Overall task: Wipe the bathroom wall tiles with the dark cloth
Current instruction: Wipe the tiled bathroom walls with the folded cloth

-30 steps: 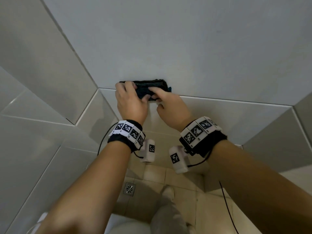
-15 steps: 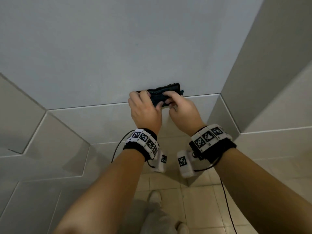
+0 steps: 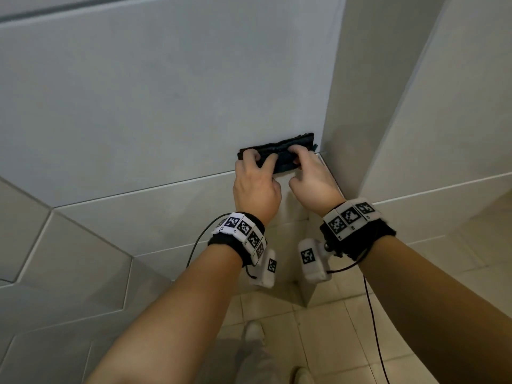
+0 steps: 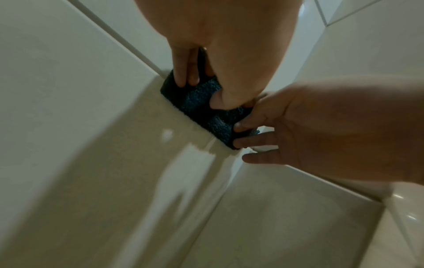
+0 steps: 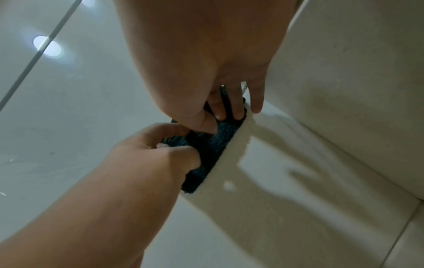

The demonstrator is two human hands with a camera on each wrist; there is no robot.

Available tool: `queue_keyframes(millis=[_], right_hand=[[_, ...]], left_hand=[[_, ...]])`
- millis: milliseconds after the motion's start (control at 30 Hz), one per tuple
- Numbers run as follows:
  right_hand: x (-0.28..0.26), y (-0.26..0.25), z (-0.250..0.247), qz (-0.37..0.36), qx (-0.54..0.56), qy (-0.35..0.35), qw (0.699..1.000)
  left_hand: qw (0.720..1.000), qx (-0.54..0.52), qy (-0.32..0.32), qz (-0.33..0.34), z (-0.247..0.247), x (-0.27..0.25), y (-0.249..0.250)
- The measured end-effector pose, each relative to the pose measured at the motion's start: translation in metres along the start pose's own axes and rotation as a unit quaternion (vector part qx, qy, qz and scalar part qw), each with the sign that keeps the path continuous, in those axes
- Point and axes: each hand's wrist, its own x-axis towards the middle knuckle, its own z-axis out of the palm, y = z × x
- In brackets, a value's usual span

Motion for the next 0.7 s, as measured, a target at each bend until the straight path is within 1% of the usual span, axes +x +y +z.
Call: queue_keyframes(millis=[133, 200, 333, 467, 600, 700], right_hand=[[0.003, -0.006, -0.001, -0.006, -0.008, -0.002, 1.000], [0.004, -0.009, 0.001, -0.014, -0.012, -0.009, 1.000], [0.005, -0.022, 0.011, -0.058, -0.031, -0.019, 0.998], [0.007, -0.051, 0.029, -0.115, -0.035, -0.024, 0.992], [0.010, -0.080, 0.046, -0.148, -0.014, -0.011, 0.989], [0.013, -0.095, 0.049, -0.167, -0.007, -0.002, 0.986]], left_hand=[[1.000, 0.000, -0.013, -0.017, -0.004, 0.001, 0.000], [1.000, -0.004, -0.007, -0.030, -0.005, 0.001, 0.000], [0.999, 0.004, 0.020, -0.051, -0.015, 0.000, -0.013], [0.995, 0.024, 0.062, -0.070, -0.040, -0.002, -0.044], [0.992, 0.035, 0.102, -0.068, -0.065, 0.002, -0.071], [0.989, 0.038, 0.124, -0.072, -0.079, 0.010, -0.077]])
